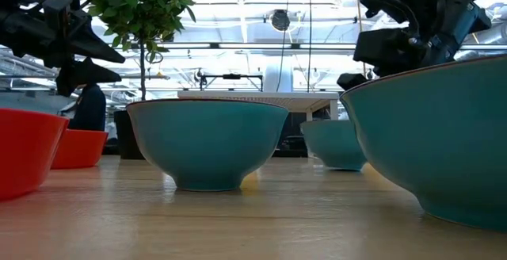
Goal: Pick & Place Mini bowls
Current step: Put the blue patterned bowl on the shelf
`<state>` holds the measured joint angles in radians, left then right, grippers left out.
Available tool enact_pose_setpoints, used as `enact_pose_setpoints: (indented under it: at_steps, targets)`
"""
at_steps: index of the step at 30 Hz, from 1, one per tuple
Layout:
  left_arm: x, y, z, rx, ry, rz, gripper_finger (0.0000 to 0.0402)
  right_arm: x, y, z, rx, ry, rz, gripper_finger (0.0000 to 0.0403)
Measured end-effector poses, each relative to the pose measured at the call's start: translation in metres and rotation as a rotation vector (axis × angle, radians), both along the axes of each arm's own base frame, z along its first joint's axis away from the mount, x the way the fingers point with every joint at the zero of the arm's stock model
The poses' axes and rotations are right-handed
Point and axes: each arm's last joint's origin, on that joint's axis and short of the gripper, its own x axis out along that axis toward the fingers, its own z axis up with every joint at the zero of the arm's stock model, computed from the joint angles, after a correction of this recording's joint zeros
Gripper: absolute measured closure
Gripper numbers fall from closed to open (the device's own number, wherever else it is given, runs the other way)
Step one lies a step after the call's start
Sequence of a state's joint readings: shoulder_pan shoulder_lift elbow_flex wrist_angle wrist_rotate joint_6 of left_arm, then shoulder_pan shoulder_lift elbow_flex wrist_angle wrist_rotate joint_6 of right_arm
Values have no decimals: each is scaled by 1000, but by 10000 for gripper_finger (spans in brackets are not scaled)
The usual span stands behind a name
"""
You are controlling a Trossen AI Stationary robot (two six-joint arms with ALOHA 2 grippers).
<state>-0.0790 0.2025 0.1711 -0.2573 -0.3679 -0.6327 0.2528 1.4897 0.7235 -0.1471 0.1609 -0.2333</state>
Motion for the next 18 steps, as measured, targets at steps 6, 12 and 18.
enact_pose_setpoints:
  at_steps: [6,12,18]
  targets:
    - [0,0,0,0,0,0,185,-5,-1,19,34,-73,-8,396]
    - [0,0,0,0,0,0,185,-17,-13,62,39,-261,13,398]
    - [0,0,0,0,0,0,185,-23,-43,97,-29,-400,-85,399]
